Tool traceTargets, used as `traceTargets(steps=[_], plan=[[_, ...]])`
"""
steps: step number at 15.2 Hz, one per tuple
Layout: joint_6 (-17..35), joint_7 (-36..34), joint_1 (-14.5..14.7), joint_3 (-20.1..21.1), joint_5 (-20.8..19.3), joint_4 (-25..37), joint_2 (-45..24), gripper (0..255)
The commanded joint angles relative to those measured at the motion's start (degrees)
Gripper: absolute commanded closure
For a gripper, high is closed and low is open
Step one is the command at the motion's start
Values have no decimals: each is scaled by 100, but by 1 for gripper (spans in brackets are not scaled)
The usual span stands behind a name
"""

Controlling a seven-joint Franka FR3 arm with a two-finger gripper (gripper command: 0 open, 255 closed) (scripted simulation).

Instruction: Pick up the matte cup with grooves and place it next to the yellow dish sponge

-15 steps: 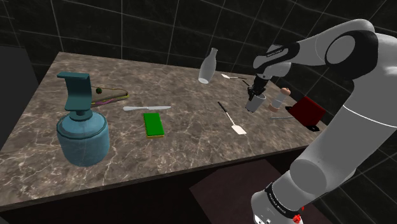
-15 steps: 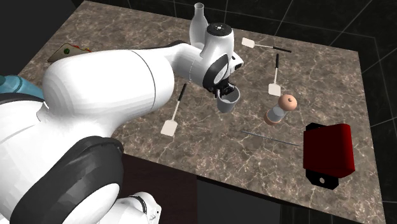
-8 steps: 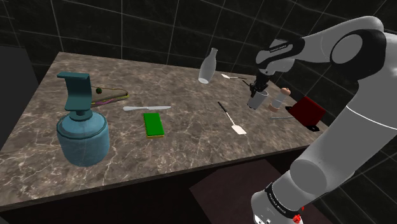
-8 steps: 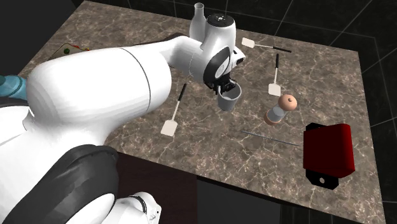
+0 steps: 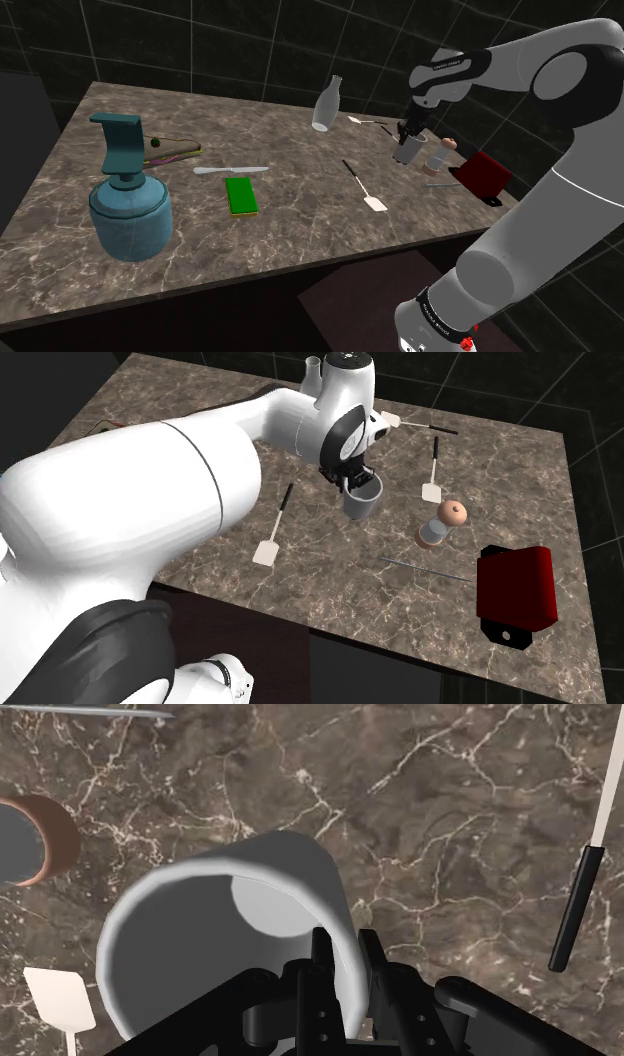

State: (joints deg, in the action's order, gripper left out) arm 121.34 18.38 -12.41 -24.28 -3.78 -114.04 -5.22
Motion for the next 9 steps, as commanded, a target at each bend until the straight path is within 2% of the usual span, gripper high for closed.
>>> traceTargets(steps=[1, 9], plan=[[-163, 18, -5, -7, -9, 130, 37, 255], [-754, 15, 14, -3, -67, 563, 208, 255]])
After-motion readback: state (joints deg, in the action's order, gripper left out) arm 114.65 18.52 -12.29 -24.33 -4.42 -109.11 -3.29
